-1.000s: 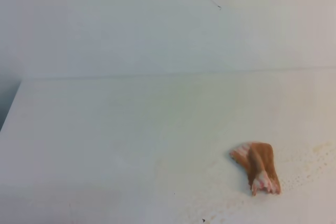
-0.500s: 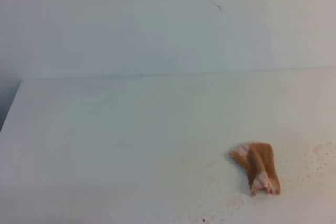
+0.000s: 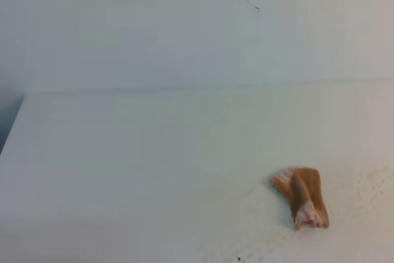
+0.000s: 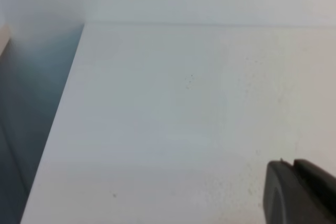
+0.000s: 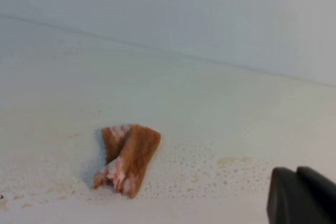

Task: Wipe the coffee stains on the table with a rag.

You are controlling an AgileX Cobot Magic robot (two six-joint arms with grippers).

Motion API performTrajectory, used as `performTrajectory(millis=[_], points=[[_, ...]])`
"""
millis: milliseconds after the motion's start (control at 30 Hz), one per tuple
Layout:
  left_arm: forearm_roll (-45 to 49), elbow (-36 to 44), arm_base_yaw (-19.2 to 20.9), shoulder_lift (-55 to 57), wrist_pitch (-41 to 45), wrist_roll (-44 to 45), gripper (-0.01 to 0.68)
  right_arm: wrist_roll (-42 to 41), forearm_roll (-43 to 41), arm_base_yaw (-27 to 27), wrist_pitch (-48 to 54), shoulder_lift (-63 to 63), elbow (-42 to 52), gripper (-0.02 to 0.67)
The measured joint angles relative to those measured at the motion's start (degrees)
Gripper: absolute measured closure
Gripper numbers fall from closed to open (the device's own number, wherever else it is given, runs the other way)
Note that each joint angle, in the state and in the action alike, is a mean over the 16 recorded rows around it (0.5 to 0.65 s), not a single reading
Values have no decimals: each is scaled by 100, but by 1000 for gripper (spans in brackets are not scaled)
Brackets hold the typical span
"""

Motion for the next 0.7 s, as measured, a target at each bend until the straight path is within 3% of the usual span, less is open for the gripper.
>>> performTrajectory(millis=[400, 700], points=[[0, 0, 0, 0, 0, 0, 674, 0, -340, -162, -21, -19, 0, 649], [0, 0, 0, 0, 0, 0, 674, -61, -427, -1316, -500, -373, 125, 649]])
